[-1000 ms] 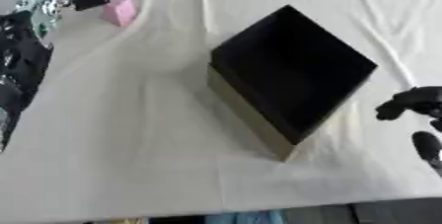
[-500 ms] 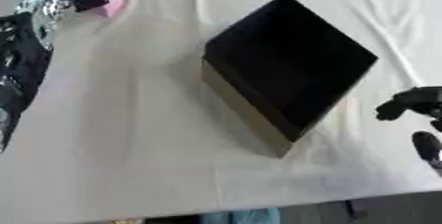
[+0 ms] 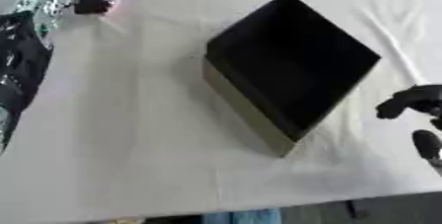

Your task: Pick up objects on the table and place them in the box.

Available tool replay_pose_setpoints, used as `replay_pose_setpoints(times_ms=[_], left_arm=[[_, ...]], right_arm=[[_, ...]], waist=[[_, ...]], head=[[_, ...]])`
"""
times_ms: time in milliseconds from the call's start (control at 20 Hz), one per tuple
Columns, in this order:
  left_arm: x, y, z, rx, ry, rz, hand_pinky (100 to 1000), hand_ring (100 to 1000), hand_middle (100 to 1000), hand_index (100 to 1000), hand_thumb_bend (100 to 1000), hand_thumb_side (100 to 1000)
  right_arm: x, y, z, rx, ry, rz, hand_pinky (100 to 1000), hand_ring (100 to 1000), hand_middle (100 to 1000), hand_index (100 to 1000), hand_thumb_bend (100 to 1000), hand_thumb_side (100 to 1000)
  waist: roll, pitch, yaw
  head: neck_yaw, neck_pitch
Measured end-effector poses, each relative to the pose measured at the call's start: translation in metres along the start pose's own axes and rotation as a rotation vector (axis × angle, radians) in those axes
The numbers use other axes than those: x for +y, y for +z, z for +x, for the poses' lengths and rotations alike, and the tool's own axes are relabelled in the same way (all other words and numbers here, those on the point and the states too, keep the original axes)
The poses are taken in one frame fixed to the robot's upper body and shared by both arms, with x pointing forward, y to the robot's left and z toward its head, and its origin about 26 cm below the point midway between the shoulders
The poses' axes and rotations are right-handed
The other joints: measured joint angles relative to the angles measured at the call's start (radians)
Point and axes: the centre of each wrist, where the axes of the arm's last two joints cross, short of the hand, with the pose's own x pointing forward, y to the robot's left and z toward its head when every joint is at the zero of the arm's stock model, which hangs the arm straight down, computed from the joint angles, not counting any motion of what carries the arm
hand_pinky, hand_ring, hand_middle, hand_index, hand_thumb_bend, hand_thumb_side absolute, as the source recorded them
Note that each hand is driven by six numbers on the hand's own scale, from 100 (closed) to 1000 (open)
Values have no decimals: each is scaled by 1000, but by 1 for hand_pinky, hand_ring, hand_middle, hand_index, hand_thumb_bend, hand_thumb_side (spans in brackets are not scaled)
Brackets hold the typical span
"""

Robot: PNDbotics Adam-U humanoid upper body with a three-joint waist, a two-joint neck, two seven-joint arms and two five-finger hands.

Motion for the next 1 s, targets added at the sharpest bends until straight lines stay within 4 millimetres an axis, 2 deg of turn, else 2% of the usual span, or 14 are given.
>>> replay_pose_setpoints(times_ms=[450,500,850,1000], left_arm=[[-1,1,-1,-19,22,-27,633,548,582,834,100,351],[-2,1,-1,-23,27,-29,621,530,566,834,100,280],[-4,2,0,-85,79,-61,585,476,508,831,100,257],[4,2,5,-141,104,-51,574,460,488,828,100,250]], right_arm=[[0,0,0,0,0,0,734,662,591,832,100,376],[0,0,0,0,0,0,734,663,592,832,100,377],[1,2,-1,5,-4,-2,735,663,593,830,100,378],[2,2,-1,5,-5,-3,736,664,593,830,100,379]], waist=[[-2,-12,0],[-2,-15,1],[-8,-34,10],[-7,-47,18]], head=[[0,0],[-1,0],[-1,0],[-2,0]])
